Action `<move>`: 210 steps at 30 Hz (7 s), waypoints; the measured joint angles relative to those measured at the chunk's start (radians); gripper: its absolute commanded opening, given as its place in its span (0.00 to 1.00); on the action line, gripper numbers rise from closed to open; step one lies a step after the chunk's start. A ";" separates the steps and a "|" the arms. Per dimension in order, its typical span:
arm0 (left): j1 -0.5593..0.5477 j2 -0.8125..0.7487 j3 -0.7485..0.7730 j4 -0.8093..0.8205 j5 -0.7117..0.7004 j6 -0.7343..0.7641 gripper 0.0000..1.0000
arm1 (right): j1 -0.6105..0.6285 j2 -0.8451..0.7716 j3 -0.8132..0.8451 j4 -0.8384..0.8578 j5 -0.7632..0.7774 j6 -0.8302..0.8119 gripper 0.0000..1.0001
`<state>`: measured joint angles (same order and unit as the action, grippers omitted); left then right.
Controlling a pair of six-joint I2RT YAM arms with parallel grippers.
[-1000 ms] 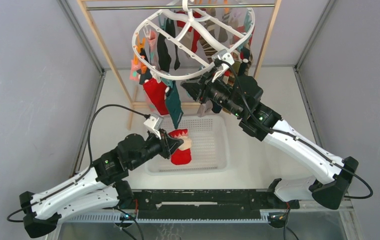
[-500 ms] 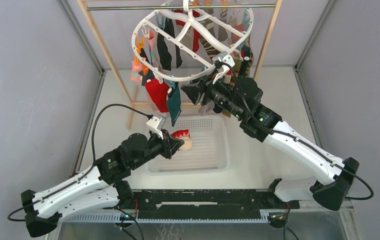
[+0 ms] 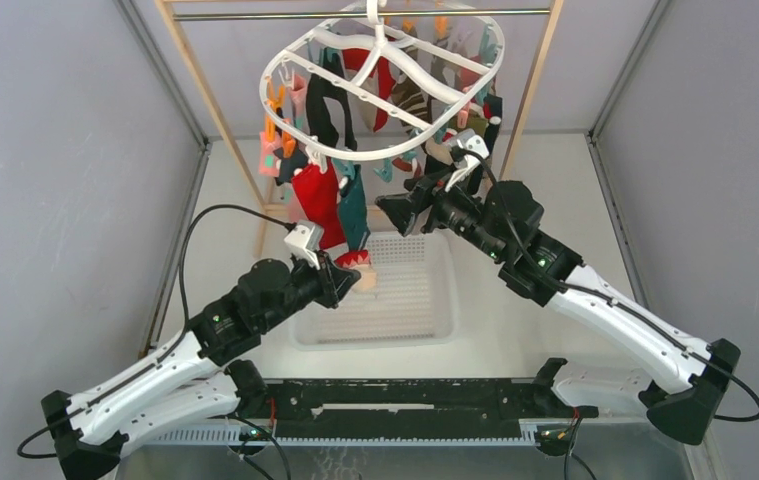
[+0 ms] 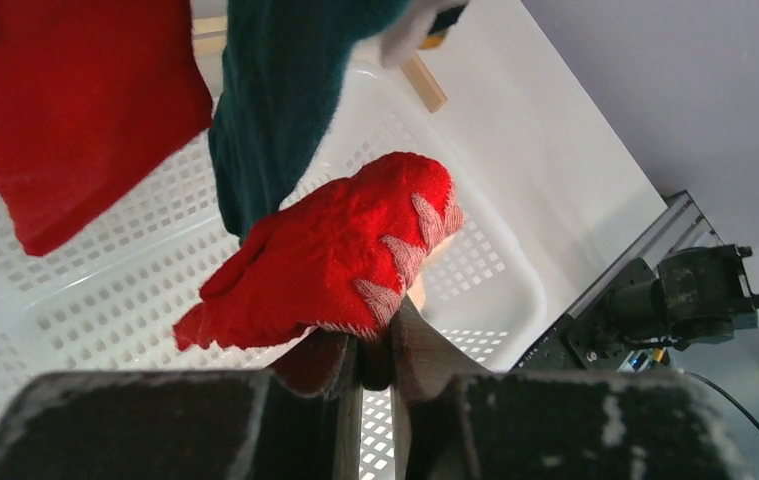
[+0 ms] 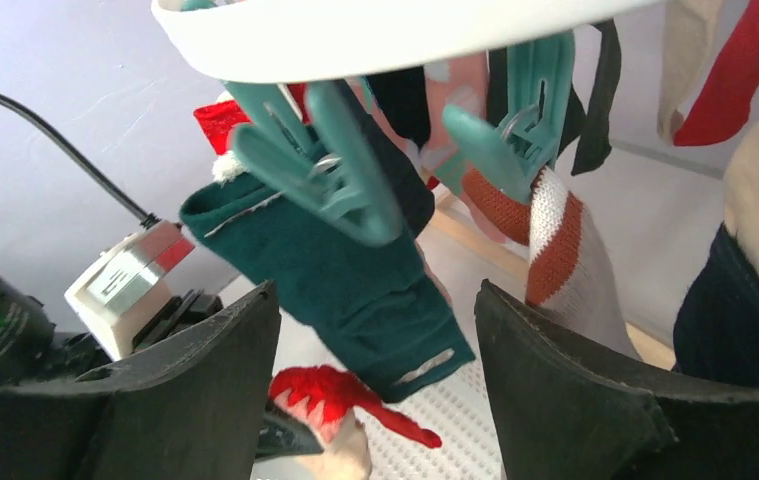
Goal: Remove the socks clipped to the hanger
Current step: Remove the sock from the hanger, then place the sock in the bin, then remove the sock from the hanger.
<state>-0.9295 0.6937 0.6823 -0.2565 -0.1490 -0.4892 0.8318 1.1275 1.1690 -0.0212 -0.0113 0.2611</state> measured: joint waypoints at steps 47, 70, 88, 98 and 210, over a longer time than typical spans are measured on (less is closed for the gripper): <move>0.308 0.241 -0.221 0.169 0.116 -0.060 0.40 | 0.061 -0.453 -0.422 -0.219 0.061 0.090 0.79; 0.306 -0.032 -0.332 0.133 0.200 -0.195 1.00 | 0.096 -0.449 -0.532 -0.229 0.085 0.121 0.79; 0.301 -0.120 -0.356 0.130 0.209 -0.222 1.00 | 0.121 -0.423 -0.573 -0.214 0.106 0.146 0.79; 0.299 -0.154 -0.356 0.098 0.209 -0.221 1.00 | 0.127 -0.423 -0.573 -0.214 0.113 0.147 0.79; -0.227 0.428 -0.066 0.743 -0.370 0.263 1.00 | -0.201 -0.600 -0.374 -0.432 0.001 0.089 0.83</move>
<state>-1.1561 1.1217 0.6167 0.4862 -0.5186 -0.2264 0.6304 0.5278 0.7952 -0.4534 -0.0105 0.3500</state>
